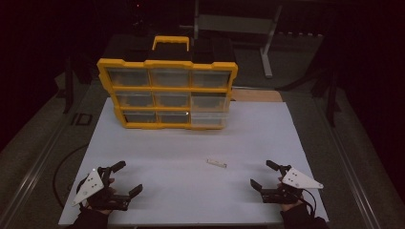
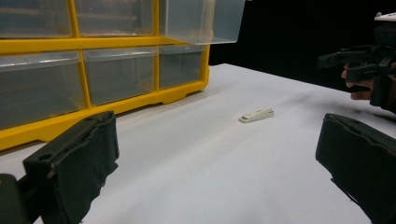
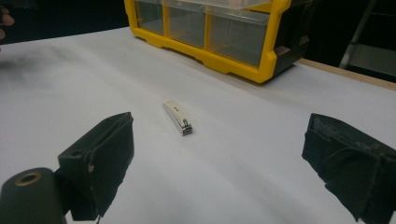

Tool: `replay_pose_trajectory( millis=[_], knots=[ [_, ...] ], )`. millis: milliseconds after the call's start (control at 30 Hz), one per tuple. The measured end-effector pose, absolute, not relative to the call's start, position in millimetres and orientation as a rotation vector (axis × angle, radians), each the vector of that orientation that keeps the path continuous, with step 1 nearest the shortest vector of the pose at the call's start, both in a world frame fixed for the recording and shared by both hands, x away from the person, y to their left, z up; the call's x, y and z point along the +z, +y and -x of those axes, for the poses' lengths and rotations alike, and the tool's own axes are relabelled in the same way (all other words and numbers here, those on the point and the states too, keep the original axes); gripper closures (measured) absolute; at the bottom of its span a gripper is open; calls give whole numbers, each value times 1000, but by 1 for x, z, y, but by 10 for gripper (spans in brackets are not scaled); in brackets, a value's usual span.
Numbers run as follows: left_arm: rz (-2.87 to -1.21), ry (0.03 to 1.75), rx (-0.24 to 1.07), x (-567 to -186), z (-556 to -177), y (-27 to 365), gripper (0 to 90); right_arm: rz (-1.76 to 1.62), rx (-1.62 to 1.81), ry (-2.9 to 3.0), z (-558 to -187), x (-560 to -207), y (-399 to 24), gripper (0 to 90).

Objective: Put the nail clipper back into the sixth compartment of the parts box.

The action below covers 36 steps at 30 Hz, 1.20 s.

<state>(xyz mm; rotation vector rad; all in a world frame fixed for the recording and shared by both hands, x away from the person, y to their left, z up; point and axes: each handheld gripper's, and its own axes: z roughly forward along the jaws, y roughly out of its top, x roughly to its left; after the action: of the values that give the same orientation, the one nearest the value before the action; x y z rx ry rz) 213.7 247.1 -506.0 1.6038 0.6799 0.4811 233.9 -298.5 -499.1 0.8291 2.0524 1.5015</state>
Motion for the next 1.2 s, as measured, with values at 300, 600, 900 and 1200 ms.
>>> replay_pose_trajectory(
  millis=[300, 600, 900, 1200],
  knots=[
    [-1614, 652, 509, -508, -214, 246, 5, -816, 1505, 2058, -234, -499, -298, 91],
    [-1618, 646, 515, -508, -215, 246, 5, -806, 1503, 2059, -233, -499, -296, 91],
    [-1675, 630, 464, -506, -215, 235, 5, -798, 1503, 2043, -233, -498, -295, 91],
    [-1691, 626, 386, -497, -220, 227, 5, -796, 1515, 2008, -233, -496, -295, 92]
  ],
)
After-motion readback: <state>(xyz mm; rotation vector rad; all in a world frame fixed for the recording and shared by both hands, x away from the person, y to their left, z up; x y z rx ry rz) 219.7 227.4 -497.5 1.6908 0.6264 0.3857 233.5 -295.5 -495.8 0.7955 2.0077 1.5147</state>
